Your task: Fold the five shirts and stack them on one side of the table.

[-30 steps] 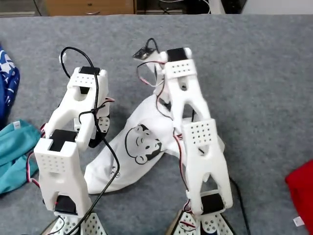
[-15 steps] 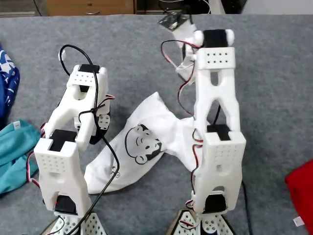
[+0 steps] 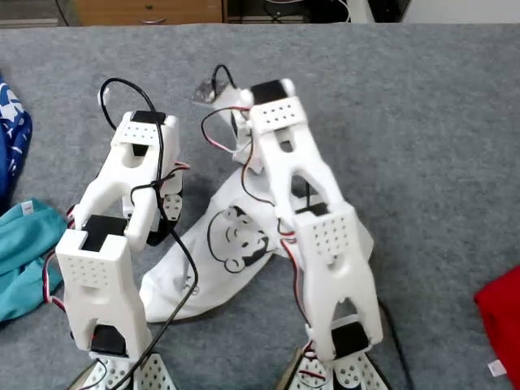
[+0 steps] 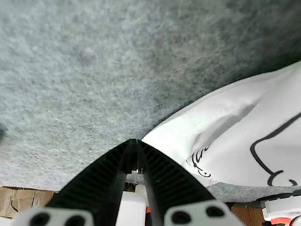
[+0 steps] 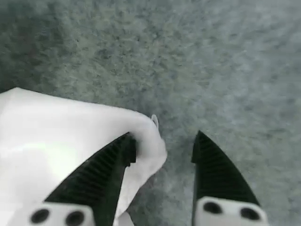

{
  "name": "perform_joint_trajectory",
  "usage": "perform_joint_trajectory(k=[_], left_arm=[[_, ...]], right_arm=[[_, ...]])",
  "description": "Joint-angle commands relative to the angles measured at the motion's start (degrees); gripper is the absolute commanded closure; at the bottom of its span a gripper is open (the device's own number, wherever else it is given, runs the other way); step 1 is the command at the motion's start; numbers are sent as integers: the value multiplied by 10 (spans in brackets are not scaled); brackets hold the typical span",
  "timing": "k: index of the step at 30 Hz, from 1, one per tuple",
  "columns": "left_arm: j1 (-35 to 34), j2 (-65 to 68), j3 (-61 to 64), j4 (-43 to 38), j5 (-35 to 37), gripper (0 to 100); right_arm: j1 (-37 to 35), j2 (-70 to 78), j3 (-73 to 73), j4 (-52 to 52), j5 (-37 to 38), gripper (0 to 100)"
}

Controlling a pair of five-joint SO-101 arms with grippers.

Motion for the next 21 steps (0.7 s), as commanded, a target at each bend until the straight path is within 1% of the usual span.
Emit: perform_joint_trajectory(k=[1,3,6,8,10,16,18,21], left_arm=[[-1,-7,1,9,-4,981],[0,-7,1,9,-4,981],[5,-7,-3,9,-2,981],[6,-7,-7,9,-1,981],[4,-7,-14,9,-1,981],[4,-7,-18,9,-1,981],[4,-5,-33,9,0,981],[4,-1,-75,9,0,981]], right_arm=[[29,38,-58,5,4,914],[44,48,-95,43,6,998],[61,48,-177,105,4,995],[80,36,-223,107,-6,994],[102,0,-235,106,-19,994],[146,-180,-169,106,-21,994],[153,-244,-124,105,-18,994],[149,-330,-22,105,11,994]])
